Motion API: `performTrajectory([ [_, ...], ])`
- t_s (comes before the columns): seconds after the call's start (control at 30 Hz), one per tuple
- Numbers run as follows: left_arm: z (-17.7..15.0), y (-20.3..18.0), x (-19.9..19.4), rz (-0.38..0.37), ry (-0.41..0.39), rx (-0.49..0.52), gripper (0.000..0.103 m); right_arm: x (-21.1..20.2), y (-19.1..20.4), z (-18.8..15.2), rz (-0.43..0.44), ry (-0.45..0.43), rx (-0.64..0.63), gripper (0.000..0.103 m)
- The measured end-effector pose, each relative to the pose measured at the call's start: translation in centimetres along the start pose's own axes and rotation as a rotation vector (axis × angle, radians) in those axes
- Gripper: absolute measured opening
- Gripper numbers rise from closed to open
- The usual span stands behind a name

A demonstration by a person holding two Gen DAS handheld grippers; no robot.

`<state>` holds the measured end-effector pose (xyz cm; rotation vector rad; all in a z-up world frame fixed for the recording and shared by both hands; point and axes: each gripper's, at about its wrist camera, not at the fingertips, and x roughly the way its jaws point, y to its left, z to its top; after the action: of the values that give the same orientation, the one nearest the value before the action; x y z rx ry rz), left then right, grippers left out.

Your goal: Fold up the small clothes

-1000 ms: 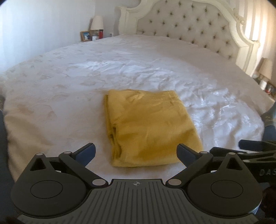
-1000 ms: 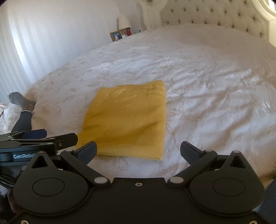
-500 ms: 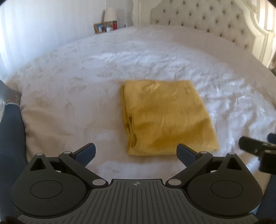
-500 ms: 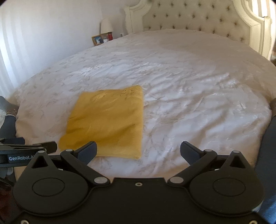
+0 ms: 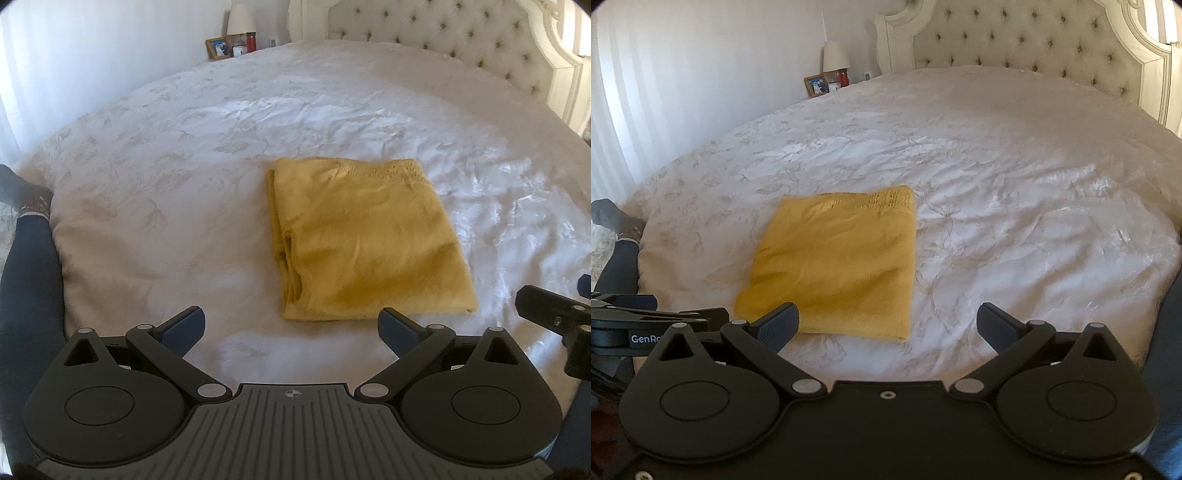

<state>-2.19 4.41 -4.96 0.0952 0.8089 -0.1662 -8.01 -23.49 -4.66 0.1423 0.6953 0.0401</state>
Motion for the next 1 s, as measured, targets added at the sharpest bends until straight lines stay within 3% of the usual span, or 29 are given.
performTrajectory([
  [1.0, -0.6, -0.5, -0.21, -0.014, 0.026, 0.018, 0.101, 1.04, -0.44, -0.61, 0.01, 0.06, 0.053, 0.102],
])
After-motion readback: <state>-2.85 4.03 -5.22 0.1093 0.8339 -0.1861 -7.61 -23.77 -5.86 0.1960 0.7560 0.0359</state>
